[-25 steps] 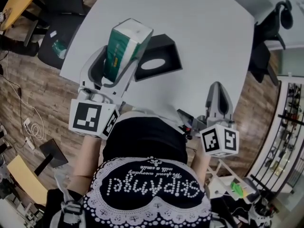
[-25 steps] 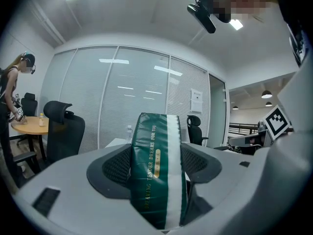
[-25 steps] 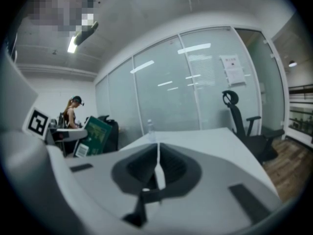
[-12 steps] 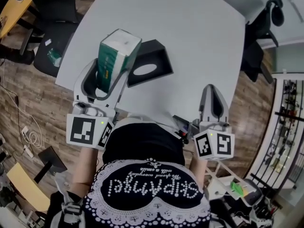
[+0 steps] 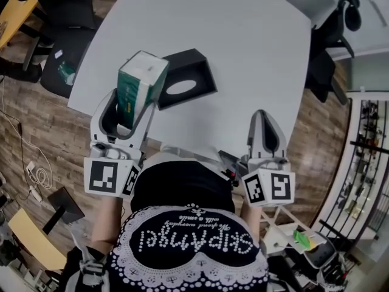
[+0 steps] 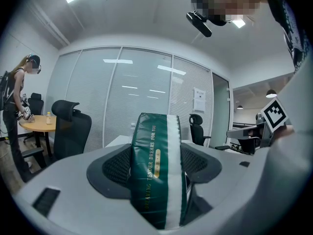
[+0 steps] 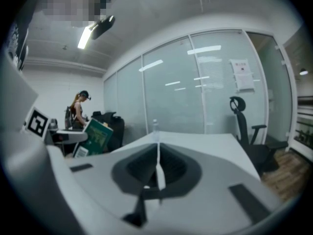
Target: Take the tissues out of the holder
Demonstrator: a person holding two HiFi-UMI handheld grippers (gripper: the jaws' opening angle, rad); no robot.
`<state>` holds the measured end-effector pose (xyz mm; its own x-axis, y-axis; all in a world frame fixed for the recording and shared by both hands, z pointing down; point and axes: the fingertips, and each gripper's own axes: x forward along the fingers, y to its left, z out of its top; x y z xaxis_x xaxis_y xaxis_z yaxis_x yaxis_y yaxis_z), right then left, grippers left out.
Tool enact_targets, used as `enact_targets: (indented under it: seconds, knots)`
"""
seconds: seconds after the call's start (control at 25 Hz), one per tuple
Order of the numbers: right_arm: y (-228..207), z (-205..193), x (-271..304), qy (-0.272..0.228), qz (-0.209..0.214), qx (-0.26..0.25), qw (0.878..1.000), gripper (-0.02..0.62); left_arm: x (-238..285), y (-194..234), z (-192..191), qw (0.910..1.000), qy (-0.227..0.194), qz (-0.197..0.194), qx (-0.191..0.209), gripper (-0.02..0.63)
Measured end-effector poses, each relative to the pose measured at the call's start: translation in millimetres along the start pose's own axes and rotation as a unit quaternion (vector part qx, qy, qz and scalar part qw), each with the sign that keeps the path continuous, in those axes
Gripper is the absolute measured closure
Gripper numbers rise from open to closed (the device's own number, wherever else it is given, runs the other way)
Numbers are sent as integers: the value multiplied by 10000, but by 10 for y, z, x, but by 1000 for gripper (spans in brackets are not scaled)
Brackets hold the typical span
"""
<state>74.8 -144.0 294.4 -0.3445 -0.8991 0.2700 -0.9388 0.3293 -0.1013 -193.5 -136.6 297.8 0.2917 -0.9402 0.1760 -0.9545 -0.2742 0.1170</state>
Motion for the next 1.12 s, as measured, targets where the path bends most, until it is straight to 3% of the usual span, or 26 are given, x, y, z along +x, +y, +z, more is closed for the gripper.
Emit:
enact_targets:
  seconds: [0.8, 1.12]
  knots:
    - [70, -300, -200, 276, -69, 172, 9994, 560, -148, -241, -239, 9990, 293, -333, -71, 267]
    - [-63, -165, -214, 124, -244, 62, 9996, 560, -33, -308, -179, 9987, 153, -484, -34, 267]
